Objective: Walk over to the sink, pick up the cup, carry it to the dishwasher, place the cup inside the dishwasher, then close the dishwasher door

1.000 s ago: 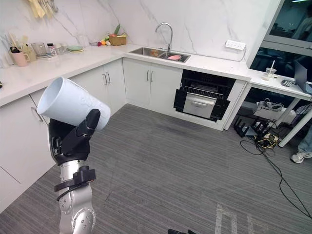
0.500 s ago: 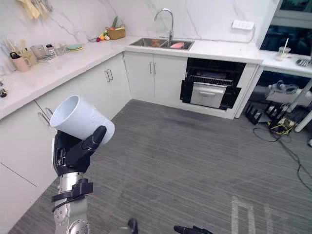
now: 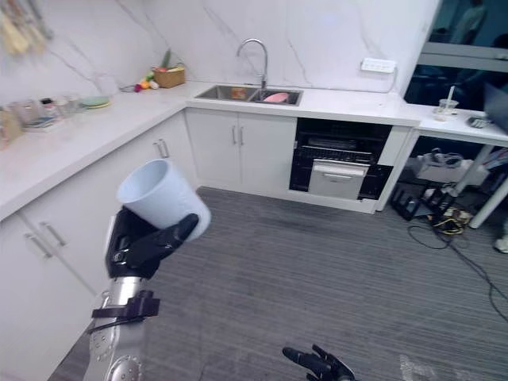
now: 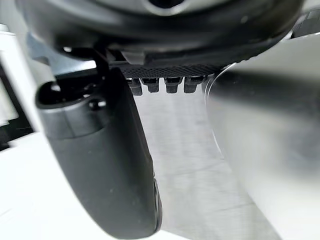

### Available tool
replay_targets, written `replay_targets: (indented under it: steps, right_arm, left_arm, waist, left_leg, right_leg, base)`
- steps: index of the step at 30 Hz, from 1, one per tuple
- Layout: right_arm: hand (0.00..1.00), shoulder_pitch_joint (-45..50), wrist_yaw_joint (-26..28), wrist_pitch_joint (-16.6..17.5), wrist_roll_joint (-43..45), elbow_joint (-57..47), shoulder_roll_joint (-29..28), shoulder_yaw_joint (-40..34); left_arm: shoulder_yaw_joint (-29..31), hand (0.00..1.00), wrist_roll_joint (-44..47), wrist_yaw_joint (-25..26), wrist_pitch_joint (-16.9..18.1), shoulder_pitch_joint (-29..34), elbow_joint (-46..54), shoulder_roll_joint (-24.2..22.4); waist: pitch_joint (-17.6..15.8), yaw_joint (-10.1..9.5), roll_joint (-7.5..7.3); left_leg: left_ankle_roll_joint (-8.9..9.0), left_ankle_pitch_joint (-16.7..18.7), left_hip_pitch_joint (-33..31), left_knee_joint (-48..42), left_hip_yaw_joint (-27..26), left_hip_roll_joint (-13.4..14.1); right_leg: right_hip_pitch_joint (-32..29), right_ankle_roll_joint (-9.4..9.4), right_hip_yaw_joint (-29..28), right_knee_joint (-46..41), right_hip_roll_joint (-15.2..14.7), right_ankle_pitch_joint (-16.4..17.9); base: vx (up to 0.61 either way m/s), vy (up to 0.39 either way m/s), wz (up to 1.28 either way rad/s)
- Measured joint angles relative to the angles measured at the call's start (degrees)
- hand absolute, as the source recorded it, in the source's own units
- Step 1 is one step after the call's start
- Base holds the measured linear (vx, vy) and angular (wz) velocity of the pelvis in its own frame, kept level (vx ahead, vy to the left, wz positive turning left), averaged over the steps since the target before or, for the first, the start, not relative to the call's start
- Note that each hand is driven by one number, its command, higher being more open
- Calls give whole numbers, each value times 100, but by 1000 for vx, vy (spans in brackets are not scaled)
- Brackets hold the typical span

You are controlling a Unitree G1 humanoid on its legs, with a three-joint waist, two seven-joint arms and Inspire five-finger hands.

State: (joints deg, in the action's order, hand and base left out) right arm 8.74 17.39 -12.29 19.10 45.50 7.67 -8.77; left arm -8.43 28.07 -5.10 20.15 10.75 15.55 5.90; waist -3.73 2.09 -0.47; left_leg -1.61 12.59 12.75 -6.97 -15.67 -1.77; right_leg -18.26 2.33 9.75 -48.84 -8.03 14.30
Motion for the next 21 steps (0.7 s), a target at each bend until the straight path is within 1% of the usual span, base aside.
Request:
replay_targets:
  steps: [1, 2, 3, 4, 5, 6, 7, 8, 9, 10, 11, 12, 13, 14, 15, 16, 17, 18, 19, 20, 21]
  right_arm:
    - [100, 91, -72, 2, 0, -190, -101, -3]
    - [100, 153, -143, 0, -2, -325, -171, -1]
    - [100, 178, -163, -7, -6, -391, -198, 11]
    - [100, 270, -194, -56, -26, -450, -253, 48]
    - [100, 357, -228, -79, -27, -521, -261, 95]
    - [100, 288, -302, -121, -56, -480, -164, 77]
    - [100, 252, -339, -267, -59, -508, -89, 93]
    - [100, 239, -347, -382, -57, -522, -65, 101]
    - [100, 239, -359, -434, -58, -522, -65, 102]
    - [100, 281, -380, -516, -56, -547, -65, 100]
    - [100, 327, -382, -556, -54, -605, -61, 101]
    - [100, 421, -400, -622, -32, -708, -38, 107]
    - [100, 484, -426, -712, -1, -781, -8, 145]
    - [100, 522, -426, -738, 1, -794, 17, 205]
    - [100, 608, -435, -782, 10, -793, 73, 275]
    - [100, 623, -434, -824, 10, -792, 99, 291]
    - [100, 635, -434, -925, 5, -770, 160, 336]
    - [100, 633, -434, -946, 4, -761, 183, 362]
    - [100, 615, -434, -956, 6, -747, 210, 418]
    - [100, 546, -435, -957, 8, -651, 226, 461]
    - [100, 509, -445, -955, 11, -586, 219, 466]
  left_arm:
    - [-69, 0, 17, -17, -22, -104, -7, -65]
    - [-134, 0, 20, -36, -23, -194, -9, -140]
    - [-175, 0, 18, -63, -16, -216, -9, -188]
    - [-215, 0, 15, -105, 41, -222, -4, -255]
    - [-214, 0, 8, -158, 153, -225, -55, -275]
    - [-221, 0, 7, -168, 151, -191, -103, -400]
    - [-225, 0, 11, -162, 144, -191, -122, -501]
    - [-270, 0, 19, -162, 146, -212, -123, -485]
    - [-283, 0, 22, -162, 146, -213, -125, -481]
    - [-341, 0, 28, -165, 146, -225, -161, -461]
    - [-392, 0, 30, -173, 146, -240, -182, -473]
    - [-500, 0, 31, -211, 143, -216, -196, -490]
    - [-584, 0, 29, -289, 140, -193, -195, -514]
    - [-596, 0, 29, -344, 139, -193, -195, -539]
    - [-590, 0, 40, -435, 140, -194, -181, -546]
    - [-579, 0, 70, -447, 140, -194, -168, -552]
    - [-510, 0, 172, -469, 140, -181, -141, -610]
    - [-469, 0, 214, -470, 140, -161, -121, -643]
    - [-389, 0, 256, -471, 140, -102, -53, -690]
    - [-319, 0, 293, -472, 143, 2, 50, -726]
    - [-328, 0, 335, -472, 148, 25, 47, -711]
  waist:
    - [-18, 100, 21]
    - [-47, 128, 40]
    - [-50, 132, 40]
    - [-56, 125, -26]
    - [-65, 136, -148]
    - [-124, 123, 94]
    - [-138, 103, 197]
    - [-141, 93, 207]
    - [-146, 78, 215]
    - [-218, 39, 233]
    - [-269, 47, 253]
    - [-285, 19, 268]
    - [-281, -32, 295]
    - [-284, -58, 286]
    - [-243, -137, 258]
    - [-227, -163, 266]
    - [-214, -292, 279]
    - [-207, -322, 282]
    - [-194, -376, 279]
    - [-160, -438, 264]
    - [-166, -462, 234]
  left_leg:
    - [154, 91, 162, -61, 112, 95]
    - [346, 213, 317, -154, 199, 197]
    - [454, 285, 400, -200, 242, 248]
    - [593, 456, 572, -301, 351, 259]
    - [638, 690, 787, -428, 528, 198]
    - [604, 800, 867, -497, 578, 399]
    - [652, 795, 814, -712, 656, 527]
    - [571, 709, 690, -1085, 733, 637]
    - [570, 647, 593, -1418, 740, 707]
    - [636, 376, 261, -2504, 756, 919]
    - [797, 72, -19, -3248, 811, 1050]
    - [1005, -207, -665, -4573, 808, 1290]
    - [904, -201, -1183, -5316, 664, 1487]
    - [834, -160, -1398, -5466, 578, 1549]
    - [671, -28, -1871, -5383, 367, 1648]
    - [614, 50, -2021, -5227, 281, 1679]
    - [503, 184, -2197, -4543, 43, 1701]
    - [464, 207, -2238, -4151, -27, 1684]
    - [441, 214, -2282, -3487, -100, 1639]
    - [450, 149, -2372, -2365, 35, 1493]
    - [445, 15, -2407, -1957, 191, 1371]
  right_leg:
    - [-76, -36, 181, 746, 156, -54]
    - [-129, -41, 177, 1426, 325, -272]
    - [-127, -47, 115, 1773, 414, -482]
    - [-30, -136, 3, 2415, 513, -1125]
    - [14, -552, -66, 2427, 425, -1585]
    - [-1, -583, 58, 2190, 567, -1446]
    - [-14, -641, 115, 1977, 630, -1027]
    - [-5, -625, 180, 1840, 687, -707]
    - [70, -663, 204, 1826, 733, -596]
    - [379, -703, 244, 1901, 832, -391]
    - [580, -703, 285, 1981, 877, -314]
    - [931, -734, 334, 2216, 984, -234]
    - [1336, -751, 352, 2516, 1074, -204]
    - [1523, -750, 359, 2679, 1108, -199]
    - [1900, -742, 351, 3064, 1167, -197]
    - [2041, -749, 326, 3194, 1186, -207]
    - [2334, -770, 168, 3408, 1196, -222]
    - [2438, -768, 85, 3495, 1195, -222]
    - [2535, -742, -45, 3589, 1187, -208]
    - [2592, -641, -289, 3627, 1138, -149]
    - [2634, -576, -378, 3629, 1073, -102]
  base:
    - [645, -62, 33]
    - [550, -89, 39]
    - [585, -144, 43]
    - [637, -199, 51]
    - [685, -212, 40]
    - [639, -216, 30]
    - [554, -222, 12]
    - [487, -234, 14]
    - [473, -259, 8]
    - [367, -199, 9]
    - [428, -227, 19]
    - [497, -229, 20]
    - [414, -186, 13]
    - [485, -187, 4]
    - [312, -105, -1]
    - [575, -147, -23]
    - [346, -65, -34]
    - [457, -44, -53]
    - [443, 44, -71]
    - [523, 78, -72]
    - [488, 140, -70]
